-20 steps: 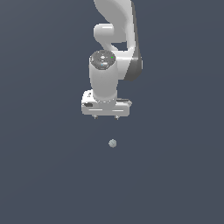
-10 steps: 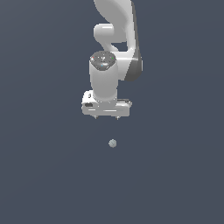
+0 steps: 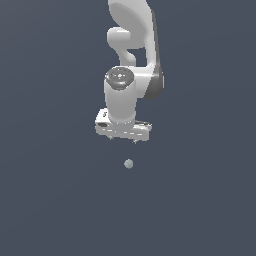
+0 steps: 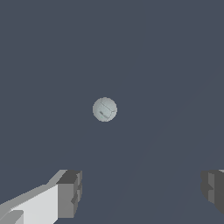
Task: Pick up the object and move it to a goal position.
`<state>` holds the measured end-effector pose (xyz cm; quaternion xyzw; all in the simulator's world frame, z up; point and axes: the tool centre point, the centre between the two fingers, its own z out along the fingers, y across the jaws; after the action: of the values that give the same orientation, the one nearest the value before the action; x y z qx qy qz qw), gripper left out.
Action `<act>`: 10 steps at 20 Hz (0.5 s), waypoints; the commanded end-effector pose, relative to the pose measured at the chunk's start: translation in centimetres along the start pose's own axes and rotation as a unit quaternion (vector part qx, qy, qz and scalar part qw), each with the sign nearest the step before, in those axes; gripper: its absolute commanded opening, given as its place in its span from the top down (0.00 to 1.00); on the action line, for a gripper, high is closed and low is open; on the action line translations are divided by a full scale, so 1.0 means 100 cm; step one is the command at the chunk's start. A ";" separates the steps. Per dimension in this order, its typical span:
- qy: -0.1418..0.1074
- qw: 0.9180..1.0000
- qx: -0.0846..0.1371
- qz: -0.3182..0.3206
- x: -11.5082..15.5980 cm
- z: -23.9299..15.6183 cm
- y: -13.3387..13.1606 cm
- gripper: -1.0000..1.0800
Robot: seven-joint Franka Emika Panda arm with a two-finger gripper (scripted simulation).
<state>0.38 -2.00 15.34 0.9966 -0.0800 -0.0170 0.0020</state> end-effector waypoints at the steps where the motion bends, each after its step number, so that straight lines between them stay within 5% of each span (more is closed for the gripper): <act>1: 0.001 1.000 0.001 0.023 0.005 0.007 -0.003 0.04; 10: 0.008 0.991 0.004 0.134 0.029 0.043 -0.018 0.04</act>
<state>3.01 -0.89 11.59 0.9810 -0.1939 -0.0094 0.0009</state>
